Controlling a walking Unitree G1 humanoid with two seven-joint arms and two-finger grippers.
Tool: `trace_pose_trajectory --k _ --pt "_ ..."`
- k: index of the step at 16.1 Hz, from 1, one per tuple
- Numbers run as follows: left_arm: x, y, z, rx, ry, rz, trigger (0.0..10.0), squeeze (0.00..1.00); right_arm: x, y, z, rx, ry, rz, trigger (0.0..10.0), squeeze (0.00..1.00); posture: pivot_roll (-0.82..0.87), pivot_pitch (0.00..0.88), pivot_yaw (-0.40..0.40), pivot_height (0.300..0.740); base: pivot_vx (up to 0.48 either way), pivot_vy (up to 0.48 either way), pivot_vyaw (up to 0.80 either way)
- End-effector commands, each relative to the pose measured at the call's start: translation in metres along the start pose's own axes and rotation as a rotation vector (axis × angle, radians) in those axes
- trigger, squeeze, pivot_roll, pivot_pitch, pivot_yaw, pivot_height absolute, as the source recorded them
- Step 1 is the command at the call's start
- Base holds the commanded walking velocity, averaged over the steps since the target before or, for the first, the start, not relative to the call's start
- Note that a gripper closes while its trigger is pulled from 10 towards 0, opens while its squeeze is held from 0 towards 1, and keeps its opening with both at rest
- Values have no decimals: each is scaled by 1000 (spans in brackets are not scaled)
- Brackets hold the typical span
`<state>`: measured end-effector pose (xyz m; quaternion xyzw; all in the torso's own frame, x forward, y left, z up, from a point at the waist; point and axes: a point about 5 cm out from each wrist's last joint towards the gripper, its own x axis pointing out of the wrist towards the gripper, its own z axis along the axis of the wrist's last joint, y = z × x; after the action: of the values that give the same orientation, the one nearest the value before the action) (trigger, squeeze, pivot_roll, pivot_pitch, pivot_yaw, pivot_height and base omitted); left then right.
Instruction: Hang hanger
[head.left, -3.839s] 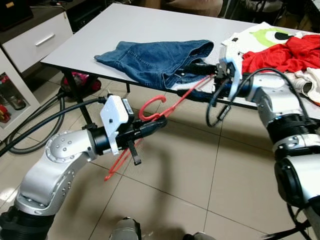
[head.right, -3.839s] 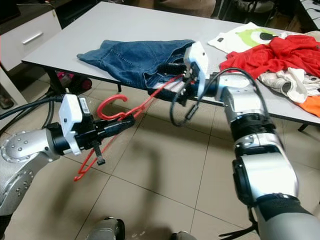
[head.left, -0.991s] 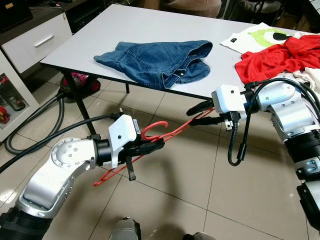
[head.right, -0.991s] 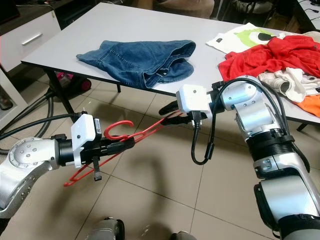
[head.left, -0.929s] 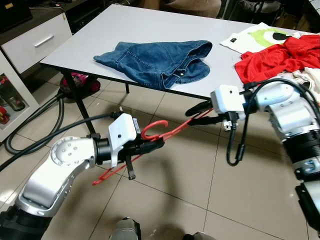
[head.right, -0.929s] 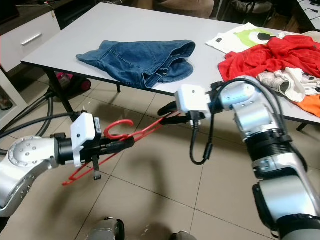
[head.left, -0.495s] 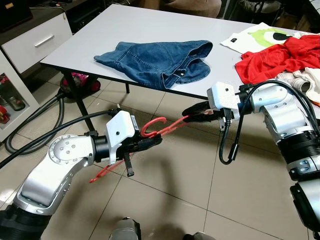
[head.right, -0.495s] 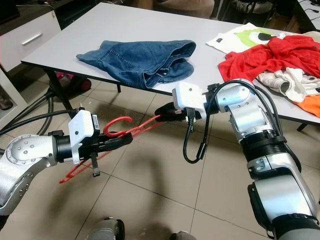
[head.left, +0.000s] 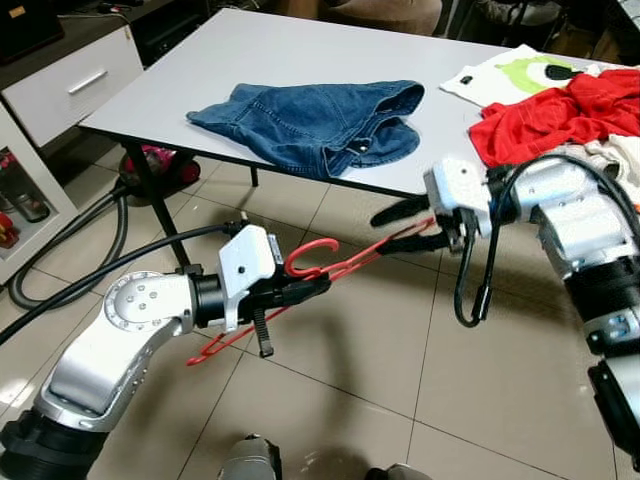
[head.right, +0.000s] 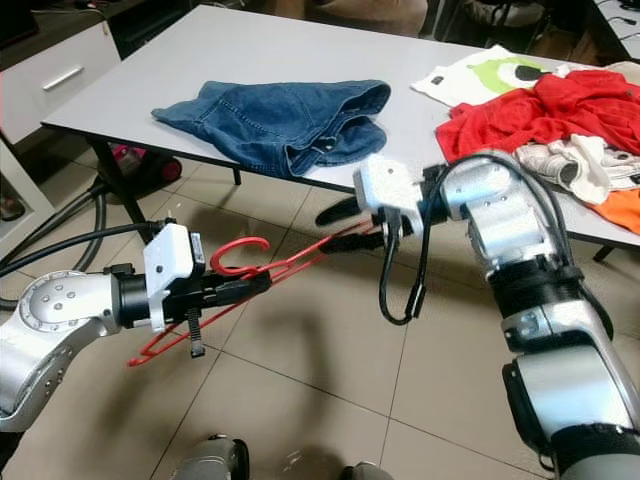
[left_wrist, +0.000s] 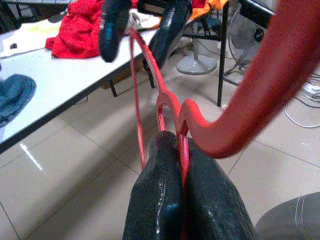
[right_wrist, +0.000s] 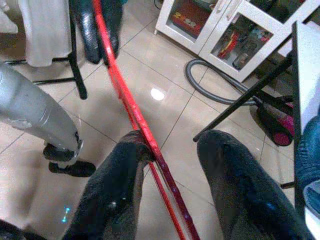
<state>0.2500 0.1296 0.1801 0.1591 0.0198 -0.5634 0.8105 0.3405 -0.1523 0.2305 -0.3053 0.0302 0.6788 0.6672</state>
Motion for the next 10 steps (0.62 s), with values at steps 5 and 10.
trace_pose_trajectory --k 5,10 --pt "1 5 0 -12 -11 34 10000 0 -4 -3 13 -34 -42 -16 10000 1000 73 92 6 740 0 0 0" --pt "1 3 -2 -12 -5 32 10000 0 -1 5 10 3 -53 29 10000 1000 77 91 6 740 0 0 0"
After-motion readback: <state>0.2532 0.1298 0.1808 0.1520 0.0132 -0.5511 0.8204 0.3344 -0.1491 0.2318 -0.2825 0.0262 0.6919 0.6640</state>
